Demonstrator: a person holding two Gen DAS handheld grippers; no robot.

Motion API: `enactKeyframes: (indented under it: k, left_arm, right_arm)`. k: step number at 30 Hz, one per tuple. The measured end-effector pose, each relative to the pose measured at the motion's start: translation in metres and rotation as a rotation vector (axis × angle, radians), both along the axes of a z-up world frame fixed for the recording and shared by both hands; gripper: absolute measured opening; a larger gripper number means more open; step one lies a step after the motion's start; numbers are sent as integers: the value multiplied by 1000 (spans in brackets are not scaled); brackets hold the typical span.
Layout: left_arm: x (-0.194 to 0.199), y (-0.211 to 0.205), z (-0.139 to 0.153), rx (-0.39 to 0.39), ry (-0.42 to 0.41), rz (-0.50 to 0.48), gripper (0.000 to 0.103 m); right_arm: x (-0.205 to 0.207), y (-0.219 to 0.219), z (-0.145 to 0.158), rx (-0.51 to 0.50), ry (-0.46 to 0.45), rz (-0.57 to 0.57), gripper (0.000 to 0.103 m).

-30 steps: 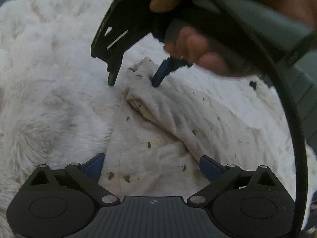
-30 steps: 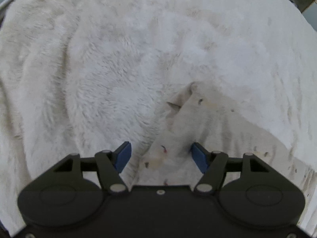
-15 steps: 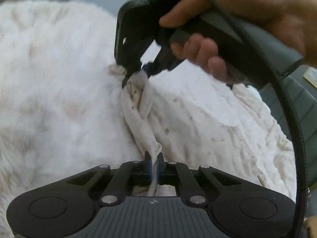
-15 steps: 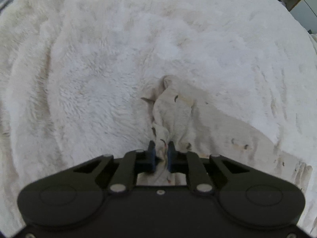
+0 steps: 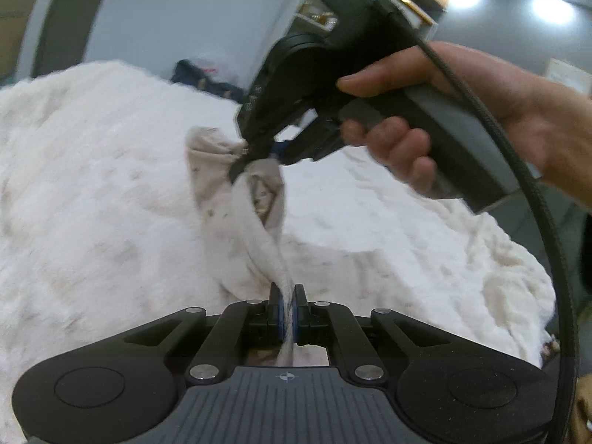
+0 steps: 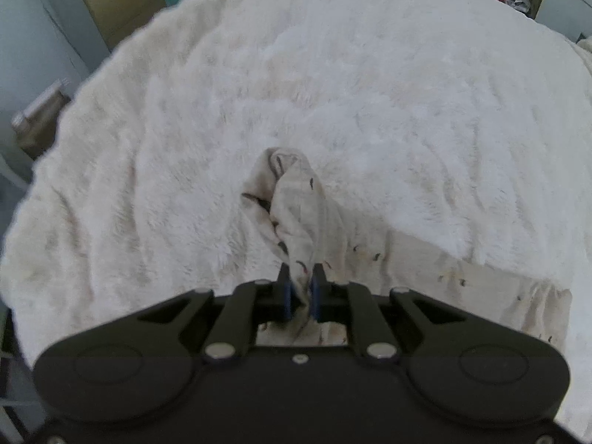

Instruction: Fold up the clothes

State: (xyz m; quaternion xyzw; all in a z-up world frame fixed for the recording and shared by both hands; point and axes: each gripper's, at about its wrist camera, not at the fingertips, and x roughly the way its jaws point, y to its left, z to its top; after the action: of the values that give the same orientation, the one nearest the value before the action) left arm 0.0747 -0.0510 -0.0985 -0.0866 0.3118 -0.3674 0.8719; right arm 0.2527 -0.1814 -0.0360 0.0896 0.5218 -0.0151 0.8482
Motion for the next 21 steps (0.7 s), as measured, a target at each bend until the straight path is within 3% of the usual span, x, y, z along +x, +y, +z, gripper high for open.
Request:
enactKeyframes:
  k: [8,11,12,15,16,17,18,19,20,21]
  left_arm:
    - [-35,-90,54,16,-80,-137,4]
    - [-45,-135,58,24,-87,-192,4]
    - [-46,-144,56,28,-86,-200,4]
    - [-53,-191,40,53,-76,-227,10]
    - [-56,-202,34,59,-72,-232,26]
    - [-59,-220,20,63,-60,-248,33]
    - [-61,-234,6,61,-37,-268,38]
    - [-61,-244,-7,67,-11,-286,38]
    - [-63,-256,-28,100,36,-306,38]
    - [-63,-263,-46,139,79,-307,38]
  right_arm:
    - [-68,-113,48,188,-145,-46,8]
    - [-116,-188,54,213,-182,-110,8]
    - [-122,-194,53,215,-183,-116,8]
    - [-151,-257,27,240,-166,-193,9]
    - [-158,-273,11,236,-148,-217,13]
    - [-165,-288,-4,231,-131,-242,22]
    - [-174,-303,-26,186,-120,-289,27]
    - [-184,-314,-54,81,-110,-358,36]
    - [-187,-317,-70,32,-87,-387,38]
    - [-194,-324,-109,-29,-4,-436,38]
